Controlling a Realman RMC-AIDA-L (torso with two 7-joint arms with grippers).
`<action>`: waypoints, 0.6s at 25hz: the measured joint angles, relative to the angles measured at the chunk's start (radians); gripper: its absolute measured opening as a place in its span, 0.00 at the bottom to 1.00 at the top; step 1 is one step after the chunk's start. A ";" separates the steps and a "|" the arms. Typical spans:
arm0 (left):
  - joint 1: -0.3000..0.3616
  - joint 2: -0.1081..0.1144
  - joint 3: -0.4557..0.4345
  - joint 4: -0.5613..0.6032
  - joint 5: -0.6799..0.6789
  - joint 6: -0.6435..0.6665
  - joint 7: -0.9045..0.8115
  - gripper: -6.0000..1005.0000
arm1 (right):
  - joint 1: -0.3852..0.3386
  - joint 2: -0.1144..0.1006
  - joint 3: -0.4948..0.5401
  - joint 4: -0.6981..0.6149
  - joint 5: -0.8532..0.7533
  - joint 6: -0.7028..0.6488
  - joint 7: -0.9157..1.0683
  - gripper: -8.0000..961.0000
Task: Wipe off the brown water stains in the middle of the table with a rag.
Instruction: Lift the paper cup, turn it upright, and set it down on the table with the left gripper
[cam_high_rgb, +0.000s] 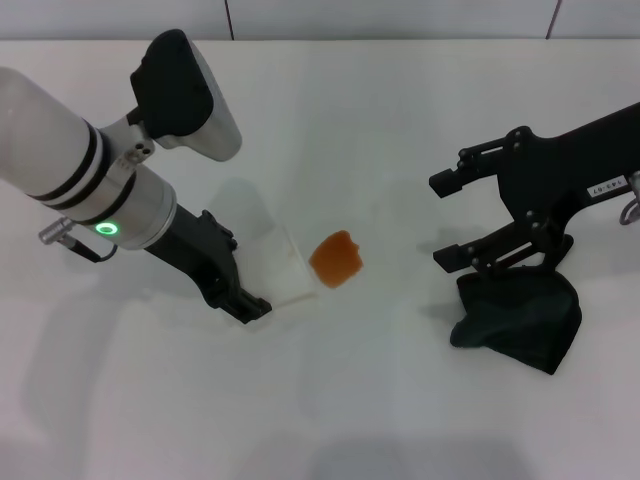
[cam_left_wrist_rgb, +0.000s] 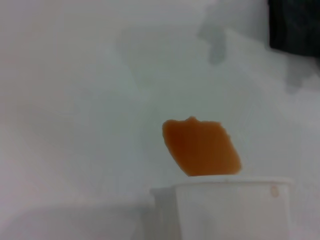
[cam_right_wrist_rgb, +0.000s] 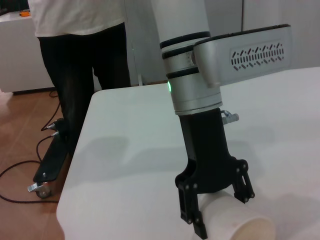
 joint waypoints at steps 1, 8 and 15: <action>0.000 0.000 0.002 0.000 -0.001 -0.001 0.000 0.81 | 0.000 0.000 0.000 0.000 0.000 0.000 0.000 0.85; 0.043 0.000 -0.006 0.084 -0.055 -0.011 0.020 0.67 | 0.000 -0.003 -0.001 -0.001 0.000 0.001 0.000 0.85; 0.223 0.003 -0.074 0.211 -0.305 -0.116 0.246 0.63 | 0.005 -0.006 0.004 -0.004 0.000 0.005 -0.004 0.85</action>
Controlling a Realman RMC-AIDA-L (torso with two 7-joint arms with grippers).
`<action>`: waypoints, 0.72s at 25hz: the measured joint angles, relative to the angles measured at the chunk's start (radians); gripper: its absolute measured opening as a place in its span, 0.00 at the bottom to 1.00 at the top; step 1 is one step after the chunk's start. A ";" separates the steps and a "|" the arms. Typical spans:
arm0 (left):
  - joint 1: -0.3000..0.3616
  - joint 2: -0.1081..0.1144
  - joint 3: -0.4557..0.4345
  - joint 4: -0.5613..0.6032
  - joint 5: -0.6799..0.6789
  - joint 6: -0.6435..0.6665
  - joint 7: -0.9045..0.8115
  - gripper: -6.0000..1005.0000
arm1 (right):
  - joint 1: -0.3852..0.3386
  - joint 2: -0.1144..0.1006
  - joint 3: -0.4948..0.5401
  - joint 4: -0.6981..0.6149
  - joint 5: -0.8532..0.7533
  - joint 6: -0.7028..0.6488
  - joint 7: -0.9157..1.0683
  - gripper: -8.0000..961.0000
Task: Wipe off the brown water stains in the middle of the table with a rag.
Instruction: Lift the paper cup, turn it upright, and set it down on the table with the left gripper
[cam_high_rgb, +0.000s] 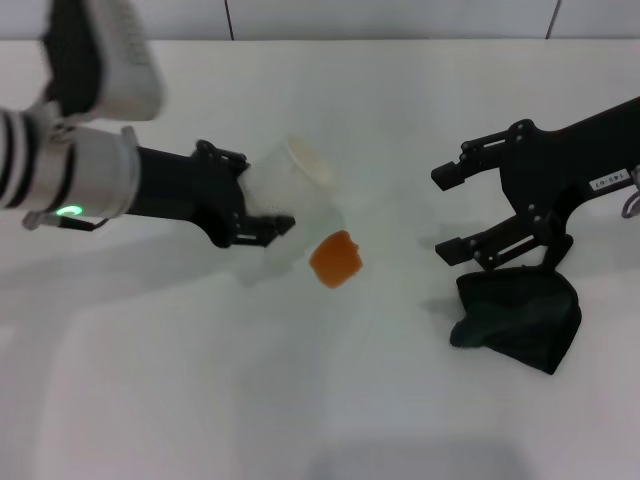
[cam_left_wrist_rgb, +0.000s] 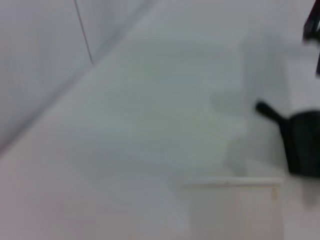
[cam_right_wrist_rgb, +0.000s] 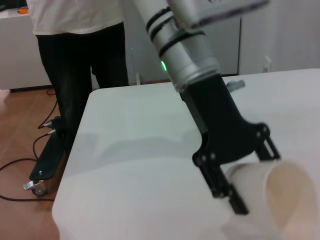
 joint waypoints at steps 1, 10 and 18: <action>0.030 0.000 -0.034 -0.015 -0.079 -0.013 0.083 0.62 | 0.001 -0.001 0.001 0.000 0.000 0.003 -0.001 0.85; 0.077 0.005 -0.250 -0.397 -0.513 0.040 0.622 0.60 | 0.011 0.001 -0.003 0.006 -0.011 0.025 -0.004 0.85; 0.096 0.004 -0.272 -0.643 -0.669 0.048 0.829 0.60 | 0.006 0.004 0.000 0.007 -0.009 0.030 0.000 0.84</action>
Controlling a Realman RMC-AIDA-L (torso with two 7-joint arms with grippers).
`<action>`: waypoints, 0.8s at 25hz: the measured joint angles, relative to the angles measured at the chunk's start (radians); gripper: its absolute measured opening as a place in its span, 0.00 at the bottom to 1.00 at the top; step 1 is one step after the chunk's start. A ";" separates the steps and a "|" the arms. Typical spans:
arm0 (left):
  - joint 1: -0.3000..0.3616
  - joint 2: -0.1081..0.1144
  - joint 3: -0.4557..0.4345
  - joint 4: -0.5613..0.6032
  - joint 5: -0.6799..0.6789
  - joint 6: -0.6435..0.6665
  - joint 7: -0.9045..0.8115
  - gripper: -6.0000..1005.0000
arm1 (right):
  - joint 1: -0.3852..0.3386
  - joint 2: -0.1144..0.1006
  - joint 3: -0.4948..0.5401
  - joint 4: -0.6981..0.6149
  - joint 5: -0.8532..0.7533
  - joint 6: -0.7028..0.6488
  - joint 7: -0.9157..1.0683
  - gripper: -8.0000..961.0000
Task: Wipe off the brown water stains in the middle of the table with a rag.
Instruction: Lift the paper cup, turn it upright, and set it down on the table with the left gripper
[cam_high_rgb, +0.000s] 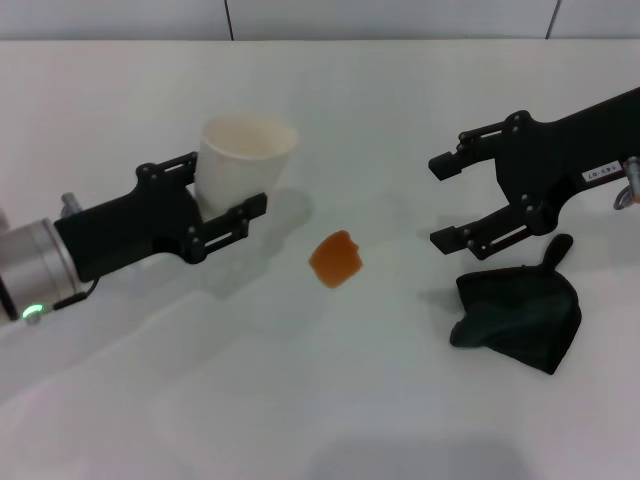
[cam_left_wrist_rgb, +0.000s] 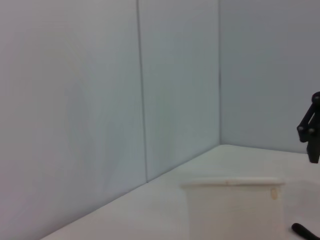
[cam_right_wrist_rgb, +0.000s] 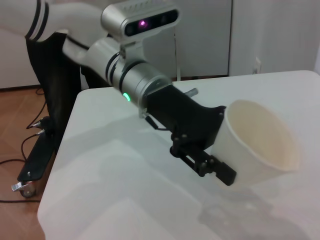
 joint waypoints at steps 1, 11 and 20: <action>0.012 -0.001 -0.001 -0.008 -0.011 0.000 0.019 0.60 | 0.000 0.000 0.001 0.000 0.000 -0.001 0.002 0.84; 0.049 0.001 -0.012 -0.142 -0.086 -0.062 0.158 0.60 | -0.005 -0.001 0.007 0.000 0.002 -0.003 0.017 0.84; -0.048 -0.004 -0.012 -0.307 -0.172 -0.167 0.303 0.60 | -0.007 0.003 -0.003 0.000 0.006 -0.007 0.019 0.84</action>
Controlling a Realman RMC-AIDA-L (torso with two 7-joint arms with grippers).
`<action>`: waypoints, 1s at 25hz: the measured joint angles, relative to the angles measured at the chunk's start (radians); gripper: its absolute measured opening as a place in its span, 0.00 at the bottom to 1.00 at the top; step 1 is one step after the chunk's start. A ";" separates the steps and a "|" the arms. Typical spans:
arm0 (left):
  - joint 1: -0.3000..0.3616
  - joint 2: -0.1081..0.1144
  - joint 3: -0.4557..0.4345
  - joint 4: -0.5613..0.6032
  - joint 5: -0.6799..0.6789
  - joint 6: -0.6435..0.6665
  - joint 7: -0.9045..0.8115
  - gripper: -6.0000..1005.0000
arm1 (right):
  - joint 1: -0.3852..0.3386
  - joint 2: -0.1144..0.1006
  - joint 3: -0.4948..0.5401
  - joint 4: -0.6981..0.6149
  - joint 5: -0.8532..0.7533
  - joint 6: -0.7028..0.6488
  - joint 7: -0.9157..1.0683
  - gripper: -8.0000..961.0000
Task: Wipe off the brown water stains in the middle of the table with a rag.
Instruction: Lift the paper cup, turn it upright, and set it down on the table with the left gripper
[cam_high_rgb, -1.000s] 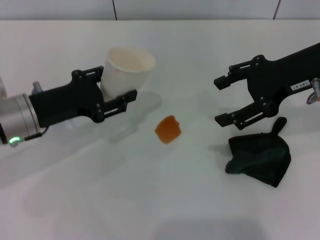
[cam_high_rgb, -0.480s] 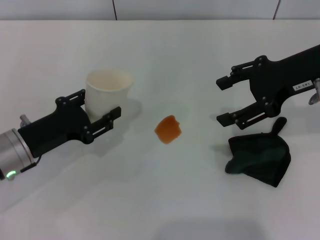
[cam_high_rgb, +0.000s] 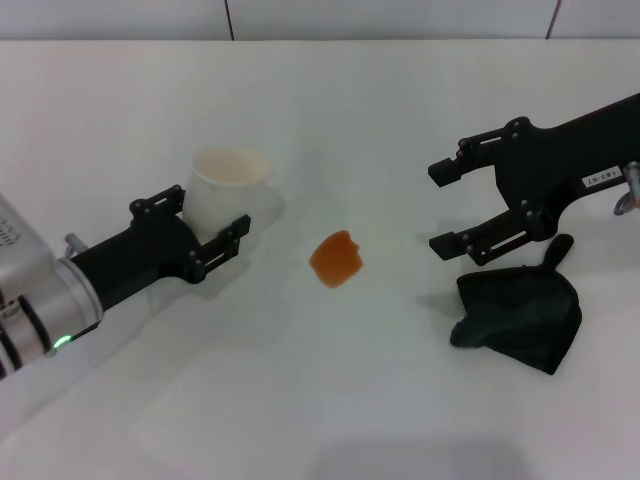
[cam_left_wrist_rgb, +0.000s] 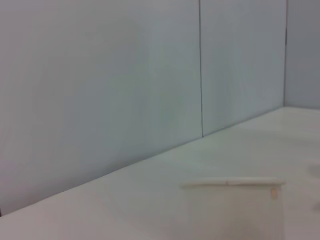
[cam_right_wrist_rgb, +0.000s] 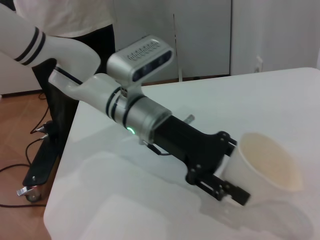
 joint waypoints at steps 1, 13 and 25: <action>-0.009 -0.001 0.000 -0.005 0.000 -0.010 0.007 0.60 | 0.000 0.000 0.000 0.000 0.000 0.000 0.000 0.84; -0.093 -0.007 0.000 -0.082 -0.024 -0.114 0.076 0.60 | -0.002 0.002 -0.007 0.011 0.004 -0.001 -0.010 0.84; -0.077 -0.006 0.007 -0.102 -0.026 -0.126 0.094 0.60 | -0.002 0.001 -0.007 0.015 0.004 0.007 -0.012 0.83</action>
